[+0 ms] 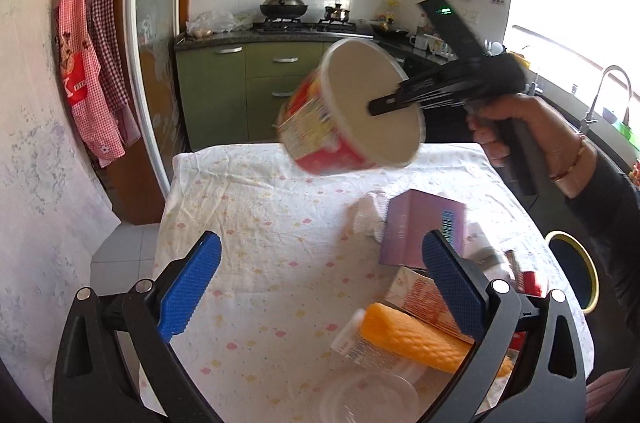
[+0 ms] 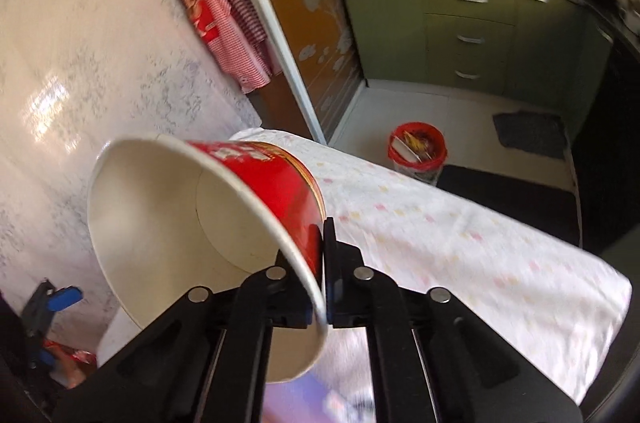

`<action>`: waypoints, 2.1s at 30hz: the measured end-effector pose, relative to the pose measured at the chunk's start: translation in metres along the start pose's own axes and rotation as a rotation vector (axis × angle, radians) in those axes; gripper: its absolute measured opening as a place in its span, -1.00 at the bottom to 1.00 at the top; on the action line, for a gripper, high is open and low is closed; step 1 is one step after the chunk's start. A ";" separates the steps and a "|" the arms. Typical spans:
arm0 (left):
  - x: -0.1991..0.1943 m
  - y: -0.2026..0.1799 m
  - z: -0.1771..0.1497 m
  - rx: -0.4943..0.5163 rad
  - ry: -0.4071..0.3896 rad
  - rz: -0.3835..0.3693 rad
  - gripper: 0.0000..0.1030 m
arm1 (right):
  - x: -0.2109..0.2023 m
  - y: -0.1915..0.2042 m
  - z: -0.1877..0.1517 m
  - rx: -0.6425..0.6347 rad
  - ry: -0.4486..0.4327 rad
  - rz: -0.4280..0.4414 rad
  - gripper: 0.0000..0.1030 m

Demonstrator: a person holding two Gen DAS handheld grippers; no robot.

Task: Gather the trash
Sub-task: 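Carry the noodle cup over the yellow-rimmed bin and open the right tool, then grasp the red Coca-Cola can with the left tool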

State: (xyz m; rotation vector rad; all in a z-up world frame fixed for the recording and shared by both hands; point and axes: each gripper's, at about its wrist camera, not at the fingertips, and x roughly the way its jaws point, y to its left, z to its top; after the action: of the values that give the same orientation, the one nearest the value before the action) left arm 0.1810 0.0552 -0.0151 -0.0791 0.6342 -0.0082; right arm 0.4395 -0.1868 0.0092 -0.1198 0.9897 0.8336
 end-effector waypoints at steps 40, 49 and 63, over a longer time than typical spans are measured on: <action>-0.044 -0.172 -0.057 0.274 0.092 -0.235 0.93 | -0.169 -0.279 -0.374 0.730 0.233 -0.549 -0.33; -0.018 -0.197 -0.065 0.343 0.183 -0.333 0.93 | -0.190 -0.218 -0.377 0.634 0.066 -0.439 -0.12; 0.040 -0.240 -0.069 0.545 0.441 -0.369 0.71 | -0.182 -0.161 -0.410 0.620 0.060 -0.319 0.02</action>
State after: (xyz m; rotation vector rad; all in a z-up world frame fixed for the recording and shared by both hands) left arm 0.1762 -0.1903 -0.0754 0.3428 1.0297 -0.5652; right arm 0.2139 -0.5842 -0.1261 0.2262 1.2079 0.2109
